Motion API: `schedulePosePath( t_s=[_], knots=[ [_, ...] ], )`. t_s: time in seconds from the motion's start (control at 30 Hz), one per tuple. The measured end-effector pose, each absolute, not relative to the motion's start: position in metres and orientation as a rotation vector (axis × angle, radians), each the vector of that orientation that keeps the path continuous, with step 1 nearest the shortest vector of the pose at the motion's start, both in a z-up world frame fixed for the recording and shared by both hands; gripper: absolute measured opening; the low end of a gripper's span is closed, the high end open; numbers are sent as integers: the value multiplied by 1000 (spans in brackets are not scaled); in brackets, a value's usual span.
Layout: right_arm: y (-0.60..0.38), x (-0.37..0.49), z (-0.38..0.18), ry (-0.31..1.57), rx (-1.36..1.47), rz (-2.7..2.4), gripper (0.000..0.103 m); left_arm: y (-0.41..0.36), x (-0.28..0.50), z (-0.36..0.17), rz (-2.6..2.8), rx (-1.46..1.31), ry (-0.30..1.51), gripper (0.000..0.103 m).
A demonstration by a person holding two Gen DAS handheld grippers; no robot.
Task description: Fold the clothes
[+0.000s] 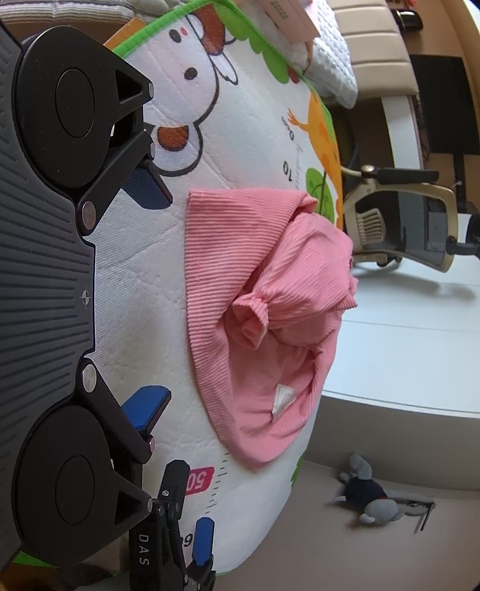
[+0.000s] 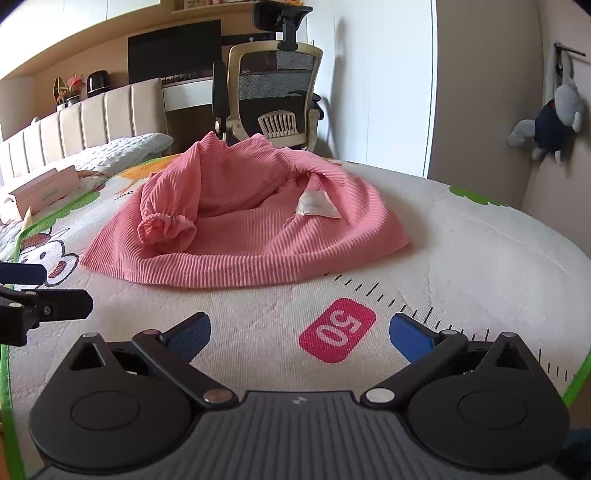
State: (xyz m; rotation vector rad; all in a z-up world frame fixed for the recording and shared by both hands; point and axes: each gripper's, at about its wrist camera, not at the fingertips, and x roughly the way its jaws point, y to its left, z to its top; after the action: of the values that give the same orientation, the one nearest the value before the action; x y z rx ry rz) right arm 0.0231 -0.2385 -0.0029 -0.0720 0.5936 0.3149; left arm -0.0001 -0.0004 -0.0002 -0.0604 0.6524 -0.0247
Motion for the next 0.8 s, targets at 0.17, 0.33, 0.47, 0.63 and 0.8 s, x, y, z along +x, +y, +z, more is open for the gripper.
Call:
schedulePosePath(
  t_s=[0.17,0.33,0.47,0.63,0.8],
  knots=[
    [-237,23,-3,605,-71,320,103,0,-2,-2,-35,-57,638,103],
    [-236,25,-4,610,-71,324,103,-1,0,-1,-32,-56,656,103],
    [-237,23,-3,604,-72,322,103,-1,2,-4,-24,-62,668,103],
    [-236,24,-5,610,-74,325,103,0,4,-6,-20,-68,679,103],
    [-236,24,-5,612,-74,325,103,0,4,-7,-19,-70,685,103]
  ],
)
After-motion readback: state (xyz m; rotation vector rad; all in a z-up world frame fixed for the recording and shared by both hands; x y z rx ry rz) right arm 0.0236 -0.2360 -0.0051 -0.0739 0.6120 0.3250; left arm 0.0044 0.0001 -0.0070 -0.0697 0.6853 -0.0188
